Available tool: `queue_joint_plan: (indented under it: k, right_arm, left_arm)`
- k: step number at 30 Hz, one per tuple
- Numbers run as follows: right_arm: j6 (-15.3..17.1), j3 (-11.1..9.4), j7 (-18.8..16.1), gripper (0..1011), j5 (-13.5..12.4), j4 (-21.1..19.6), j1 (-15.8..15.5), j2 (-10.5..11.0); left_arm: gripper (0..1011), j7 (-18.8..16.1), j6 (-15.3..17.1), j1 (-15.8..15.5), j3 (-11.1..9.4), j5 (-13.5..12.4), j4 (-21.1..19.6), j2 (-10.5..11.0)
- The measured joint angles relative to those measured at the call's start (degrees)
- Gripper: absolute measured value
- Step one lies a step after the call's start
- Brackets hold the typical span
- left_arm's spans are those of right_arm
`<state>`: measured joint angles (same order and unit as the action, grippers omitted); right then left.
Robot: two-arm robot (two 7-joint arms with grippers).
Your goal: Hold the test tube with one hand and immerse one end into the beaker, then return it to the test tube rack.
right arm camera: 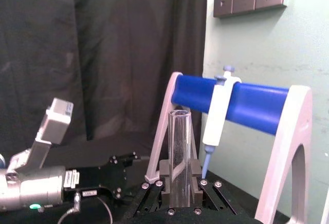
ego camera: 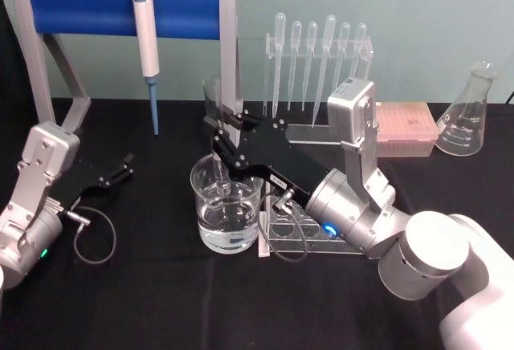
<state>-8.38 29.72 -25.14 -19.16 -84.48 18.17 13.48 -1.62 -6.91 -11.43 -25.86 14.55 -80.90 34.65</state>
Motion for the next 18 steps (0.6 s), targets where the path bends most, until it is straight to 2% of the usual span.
queue_joint_plan:
  k: [7, 18]
  right_arm:
    - [-2.0, -0.5, 0.0, 225, 1.0, 2.9, -1.0, -1.2]
    - [-2.8, -1.1, 0.0, 225, 2.1, 5.3, -1.9, -2.2]
  left_arm:
    - [1000, 0.0, 0.0, 0.0, 0.0, 0.0, 0.0, 0.0]
    - [1000, 0.0, 0.0, 0.0, 0.0, 0.0, 0.0, 0.0]
